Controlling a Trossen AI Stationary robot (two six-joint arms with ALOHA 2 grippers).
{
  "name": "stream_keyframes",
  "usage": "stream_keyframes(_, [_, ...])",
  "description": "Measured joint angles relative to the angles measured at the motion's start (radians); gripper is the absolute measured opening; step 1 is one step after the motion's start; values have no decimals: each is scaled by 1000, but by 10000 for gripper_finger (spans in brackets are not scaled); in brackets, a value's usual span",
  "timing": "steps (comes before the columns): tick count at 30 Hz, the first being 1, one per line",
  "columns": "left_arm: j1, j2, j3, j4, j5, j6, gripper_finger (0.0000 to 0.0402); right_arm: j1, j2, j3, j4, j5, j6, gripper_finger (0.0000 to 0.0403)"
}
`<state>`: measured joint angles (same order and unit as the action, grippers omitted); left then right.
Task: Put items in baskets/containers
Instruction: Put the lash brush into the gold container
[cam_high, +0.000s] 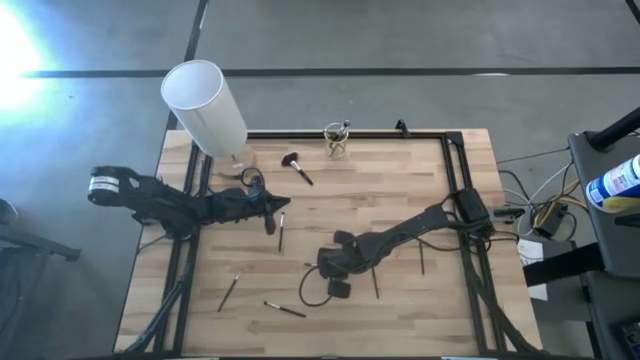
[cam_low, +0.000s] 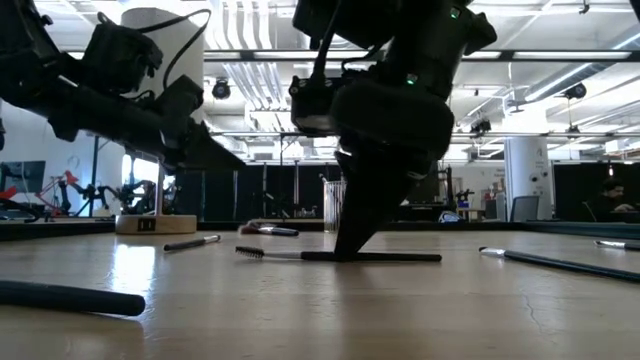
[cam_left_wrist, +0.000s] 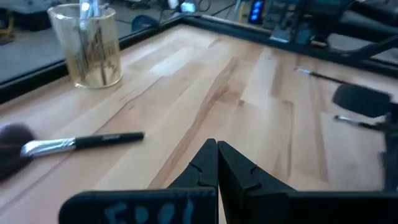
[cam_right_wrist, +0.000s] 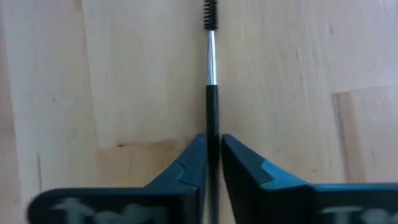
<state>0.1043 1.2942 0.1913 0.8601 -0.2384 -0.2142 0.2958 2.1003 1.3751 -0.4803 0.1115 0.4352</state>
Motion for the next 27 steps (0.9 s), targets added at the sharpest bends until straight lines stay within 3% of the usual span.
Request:
stream_keyframes(3, [0, 0, 0, 3, -38, -12, 6, -1, -5, -10, 2, 28, -49, 16])
stream_keyframes(8, [-1, 0, 0, 55, -39, -8, 46, -7, -63, -69, 21, 85, -102, 15])
stream_keyframes(12, [-2, 0, -1, 145, 24, 8, 73, -19, -172, -183, 148, 135, -144, 14])
stream_keyframes(17, [-3, 0, -1, 277, 163, 35, 84, -38, -358, -398, 459, 177, -182, 14])
stream_keyframes(21, [-8, 0, -1, 375, 250, 52, 85, -60, -483, -577, 865, 201, -244, 13])
stream_keyframes(27, [-48, 0, 22, 456, 308, 59, 85, -101, -545, -737, 1340, 198, -348, 13])
